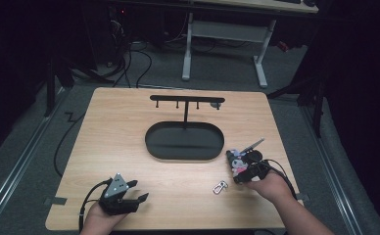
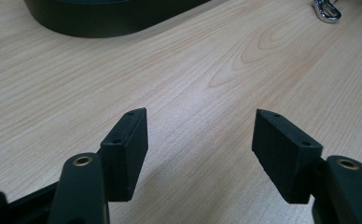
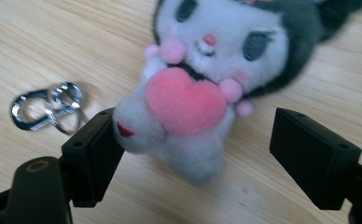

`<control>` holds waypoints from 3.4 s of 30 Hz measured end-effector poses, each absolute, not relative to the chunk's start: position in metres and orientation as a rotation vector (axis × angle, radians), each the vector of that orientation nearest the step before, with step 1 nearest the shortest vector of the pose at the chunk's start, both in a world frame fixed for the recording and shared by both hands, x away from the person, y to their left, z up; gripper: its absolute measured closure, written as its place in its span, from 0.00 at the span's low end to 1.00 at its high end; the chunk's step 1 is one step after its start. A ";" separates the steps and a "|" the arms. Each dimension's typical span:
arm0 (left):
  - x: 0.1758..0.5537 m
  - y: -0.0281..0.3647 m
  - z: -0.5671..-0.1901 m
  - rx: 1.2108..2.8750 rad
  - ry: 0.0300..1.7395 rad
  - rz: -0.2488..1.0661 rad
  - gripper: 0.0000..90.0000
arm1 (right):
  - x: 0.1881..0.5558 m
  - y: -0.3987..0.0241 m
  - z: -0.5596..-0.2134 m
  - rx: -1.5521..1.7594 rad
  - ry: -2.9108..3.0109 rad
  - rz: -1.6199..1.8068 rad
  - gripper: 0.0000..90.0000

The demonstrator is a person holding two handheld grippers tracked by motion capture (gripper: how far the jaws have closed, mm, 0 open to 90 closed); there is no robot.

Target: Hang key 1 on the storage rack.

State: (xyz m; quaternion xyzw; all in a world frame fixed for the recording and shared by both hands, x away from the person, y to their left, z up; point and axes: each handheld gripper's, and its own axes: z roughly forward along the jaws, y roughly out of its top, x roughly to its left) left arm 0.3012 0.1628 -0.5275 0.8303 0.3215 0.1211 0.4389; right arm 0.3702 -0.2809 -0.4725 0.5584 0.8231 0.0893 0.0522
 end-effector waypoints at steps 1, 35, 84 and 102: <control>0.301 0.161 -0.528 2.069 0.796 0.303 0.41 | 0.368 -0.288 -0.471 1.702 2.488 0.265 0.22; 0.300 0.159 -0.530 2.089 0.791 0.299 0.41 | 0.388 -0.290 -0.477 1.616 2.547 0.227 0.53; 0.302 0.163 -0.531 2.081 0.796 0.293 0.40 | 0.415 -0.244 -0.342 1.564 2.581 0.433 0.54; 0.302 0.165 -0.530 2.077 0.798 0.299 0.40 | 0.448 -0.232 -0.304 1.591 2.524 0.443 0.54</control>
